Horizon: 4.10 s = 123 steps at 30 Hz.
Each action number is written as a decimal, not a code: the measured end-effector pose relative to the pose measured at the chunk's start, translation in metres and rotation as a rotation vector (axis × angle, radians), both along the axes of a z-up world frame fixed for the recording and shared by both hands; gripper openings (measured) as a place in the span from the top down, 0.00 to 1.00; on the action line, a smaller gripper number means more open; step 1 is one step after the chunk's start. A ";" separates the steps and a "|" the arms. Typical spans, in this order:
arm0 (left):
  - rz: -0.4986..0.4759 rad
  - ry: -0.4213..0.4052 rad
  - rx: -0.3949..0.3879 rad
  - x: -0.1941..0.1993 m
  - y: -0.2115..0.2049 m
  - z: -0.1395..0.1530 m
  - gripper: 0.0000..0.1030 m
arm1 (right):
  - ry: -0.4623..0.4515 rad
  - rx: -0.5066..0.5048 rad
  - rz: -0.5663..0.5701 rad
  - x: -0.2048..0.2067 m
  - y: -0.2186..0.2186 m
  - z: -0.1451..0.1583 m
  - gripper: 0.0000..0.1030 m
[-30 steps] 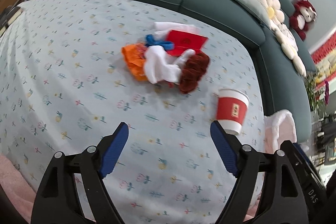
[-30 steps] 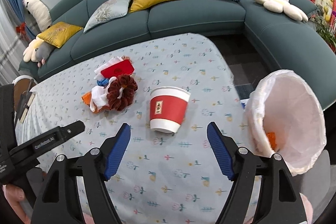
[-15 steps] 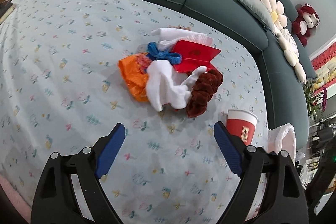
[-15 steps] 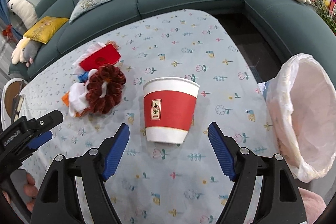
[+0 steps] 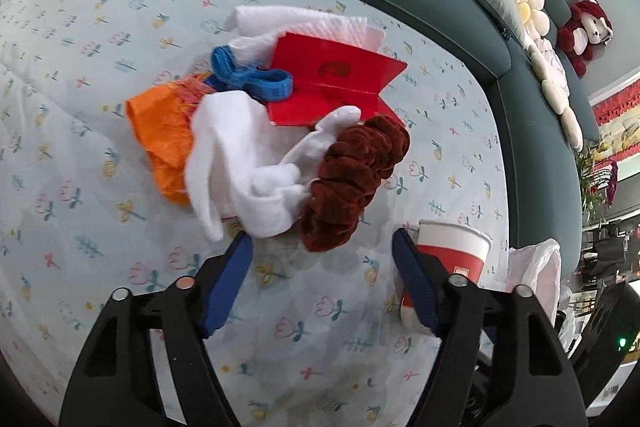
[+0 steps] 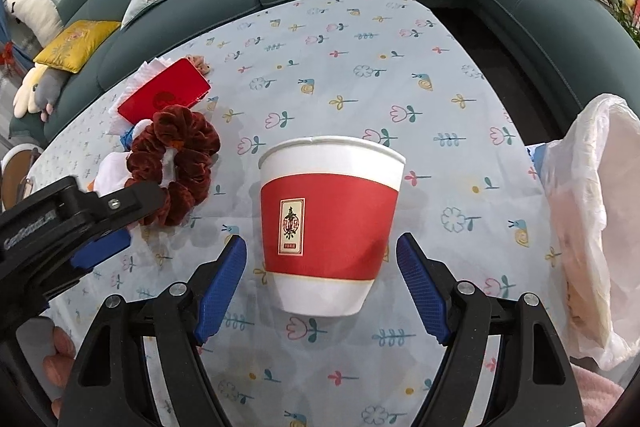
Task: Collect trash
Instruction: 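Grasp the red paper cup with the right tool while the left tool grasps the brown scrunchie, then carry the red cup and brown scrunchie in both tools over the bin, then open the left tool to drop the scrunchie while the right tool releases the cup, then move both tools back toward the trash pile on the table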
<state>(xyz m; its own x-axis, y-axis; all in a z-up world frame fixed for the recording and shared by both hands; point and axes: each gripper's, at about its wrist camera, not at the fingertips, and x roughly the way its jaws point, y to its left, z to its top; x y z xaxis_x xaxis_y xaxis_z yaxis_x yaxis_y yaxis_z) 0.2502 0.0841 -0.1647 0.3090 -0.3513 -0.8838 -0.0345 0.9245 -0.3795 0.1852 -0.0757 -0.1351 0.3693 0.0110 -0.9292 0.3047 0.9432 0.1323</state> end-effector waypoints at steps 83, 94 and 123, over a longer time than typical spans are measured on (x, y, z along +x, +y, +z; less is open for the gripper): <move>-0.568 -0.254 -0.009 -0.162 -0.295 0.124 0.67 | -0.269 -0.025 -0.419 -0.207 -0.239 0.103 0.39; -0.533 -0.247 0.014 -0.157 -0.276 0.117 0.62 | -0.278 -0.024 -0.417 -0.196 -0.234 0.106 0.37; -0.376 -0.249 -0.003 -0.136 -0.192 0.121 0.62 | -0.267 -0.075 -0.280 -0.165 -0.168 0.126 0.34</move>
